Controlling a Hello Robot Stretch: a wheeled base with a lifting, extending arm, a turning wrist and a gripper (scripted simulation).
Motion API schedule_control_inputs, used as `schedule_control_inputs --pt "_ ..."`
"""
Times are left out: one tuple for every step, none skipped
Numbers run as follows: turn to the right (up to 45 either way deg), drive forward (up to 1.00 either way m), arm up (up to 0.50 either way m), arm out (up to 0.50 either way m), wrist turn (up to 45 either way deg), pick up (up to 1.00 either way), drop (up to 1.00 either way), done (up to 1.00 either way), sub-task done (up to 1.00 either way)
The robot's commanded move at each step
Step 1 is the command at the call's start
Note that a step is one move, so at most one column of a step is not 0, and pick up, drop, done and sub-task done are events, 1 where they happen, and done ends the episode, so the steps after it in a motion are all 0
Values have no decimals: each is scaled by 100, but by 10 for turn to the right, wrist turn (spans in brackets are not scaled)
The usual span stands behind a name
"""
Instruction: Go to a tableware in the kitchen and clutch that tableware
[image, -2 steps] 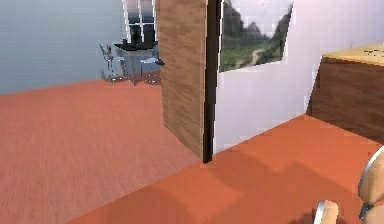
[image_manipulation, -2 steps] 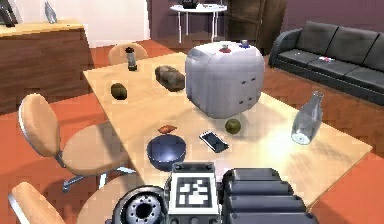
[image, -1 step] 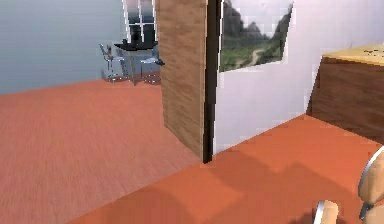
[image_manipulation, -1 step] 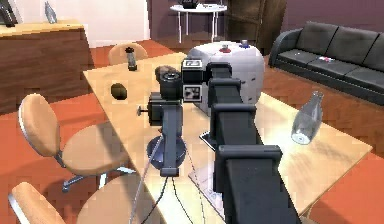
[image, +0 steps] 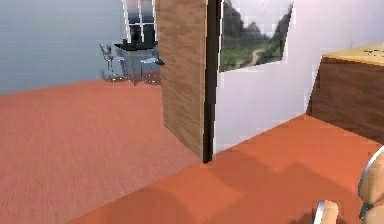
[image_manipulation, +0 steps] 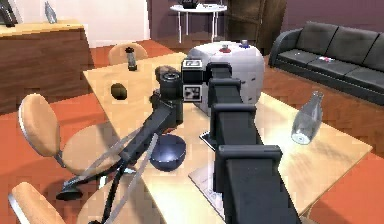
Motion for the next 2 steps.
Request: schedule_control_inputs --pt "0 0 0 0 450 0 0 0 0" --pt "0 0 0 0 450 0 0 0 0"
